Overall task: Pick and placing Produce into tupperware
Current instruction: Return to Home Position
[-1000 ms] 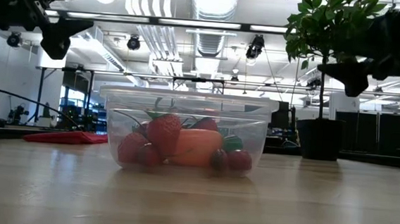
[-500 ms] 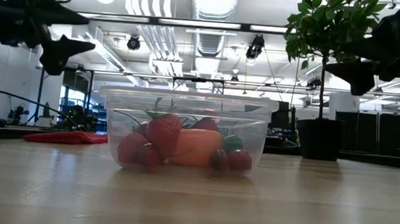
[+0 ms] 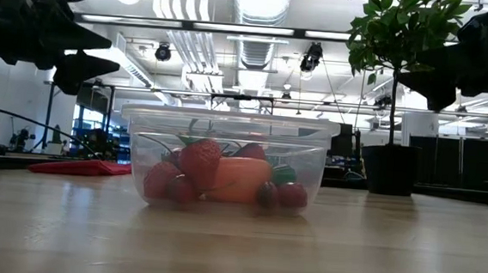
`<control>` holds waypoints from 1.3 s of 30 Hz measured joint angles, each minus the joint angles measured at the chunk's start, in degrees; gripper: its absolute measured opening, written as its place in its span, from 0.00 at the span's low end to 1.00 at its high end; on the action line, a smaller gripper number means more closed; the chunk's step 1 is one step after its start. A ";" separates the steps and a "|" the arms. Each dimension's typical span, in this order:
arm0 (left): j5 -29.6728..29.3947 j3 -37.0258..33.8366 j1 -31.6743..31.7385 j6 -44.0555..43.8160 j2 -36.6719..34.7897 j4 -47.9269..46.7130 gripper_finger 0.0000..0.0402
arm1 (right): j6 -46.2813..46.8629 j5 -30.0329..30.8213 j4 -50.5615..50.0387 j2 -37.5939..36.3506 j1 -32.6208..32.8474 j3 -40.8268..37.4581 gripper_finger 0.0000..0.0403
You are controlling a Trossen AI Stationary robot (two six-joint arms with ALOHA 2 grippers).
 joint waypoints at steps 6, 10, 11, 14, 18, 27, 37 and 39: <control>-0.59 -0.02 0.00 2.55 0.65 -0.02 0.59 | 2.13 0.02 0.04 0.01 0.00 -0.01 0.72; -0.63 -0.04 -0.02 2.53 1.34 0.12 0.59 | 5.84 0.02 0.04 0.05 0.00 -0.02 0.72; -0.71 -0.09 0.00 2.51 1.52 0.35 0.59 | 6.68 0.04 0.02 0.09 0.00 -0.02 0.72; -1.00 -0.21 0.00 2.49 2.07 1.14 0.59 | 7.75 0.02 0.04 0.09 0.00 -0.01 0.72; -1.03 -0.35 0.00 2.49 2.78 2.08 0.59 | 7.57 0.02 0.04 0.09 0.00 0.00 0.72; -0.93 -0.35 0.00 2.49 4.39 2.85 0.59 | 7.43 0.04 0.07 0.58 0.00 -0.02 0.72; -0.78 -0.34 -0.02 2.49 6.35 2.95 0.59 | 7.42 0.04 0.06 0.68 0.02 -0.02 0.72; -0.78 -0.33 -0.02 2.49 6.75 2.96 0.59 | 7.44 0.04 0.07 0.66 0.01 -0.02 0.72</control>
